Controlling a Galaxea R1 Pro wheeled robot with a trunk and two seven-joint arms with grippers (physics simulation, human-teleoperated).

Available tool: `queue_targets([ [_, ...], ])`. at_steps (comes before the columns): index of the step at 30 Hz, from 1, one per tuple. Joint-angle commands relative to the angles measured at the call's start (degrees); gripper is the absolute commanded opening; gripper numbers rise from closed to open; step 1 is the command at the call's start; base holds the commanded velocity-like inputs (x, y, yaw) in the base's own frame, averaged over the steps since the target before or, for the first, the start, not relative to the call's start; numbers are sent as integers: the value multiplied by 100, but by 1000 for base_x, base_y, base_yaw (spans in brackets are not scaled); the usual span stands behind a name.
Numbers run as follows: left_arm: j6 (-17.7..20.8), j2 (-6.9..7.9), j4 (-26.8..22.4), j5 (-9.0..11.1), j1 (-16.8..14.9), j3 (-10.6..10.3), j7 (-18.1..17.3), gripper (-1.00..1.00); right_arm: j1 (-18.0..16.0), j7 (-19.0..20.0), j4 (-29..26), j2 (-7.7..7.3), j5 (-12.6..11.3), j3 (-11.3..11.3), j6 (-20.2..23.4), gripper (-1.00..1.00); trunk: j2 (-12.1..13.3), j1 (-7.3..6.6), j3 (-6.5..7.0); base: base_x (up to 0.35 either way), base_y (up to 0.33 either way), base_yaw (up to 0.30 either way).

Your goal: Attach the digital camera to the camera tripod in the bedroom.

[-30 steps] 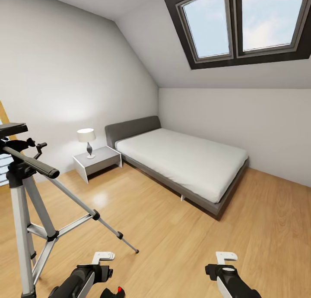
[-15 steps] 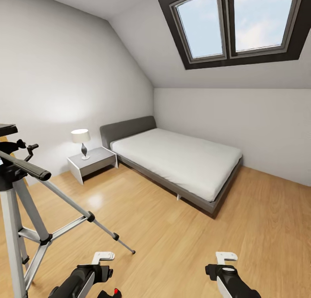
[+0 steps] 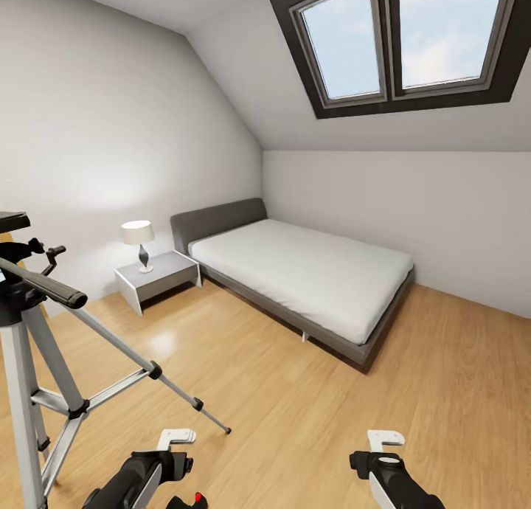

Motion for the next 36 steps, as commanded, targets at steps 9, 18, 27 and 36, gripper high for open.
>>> queue_targets([
  [9,37,-16,-56,23,-2,-9,34,100,-1,-12,-12,-6,-7,-8,38,100,-3,0,-6,0,0,0],
  [18,33,-13,-54,49,-1,-1,28,100,-1,-12,-12,-6,-7,-9,39,100,-44,22,-24,0,0,0],
  [27,37,-19,-60,66,-1,2,-8,100,-1,-12,-12,-5,-7,-8,37,100,-405,219,-186,0,0,0],
  [36,37,-15,-76,64,-2,-4,-21,100,-1,-19,-18,3,1,0,-6,100,-765,417,-348,0,0,0],
])
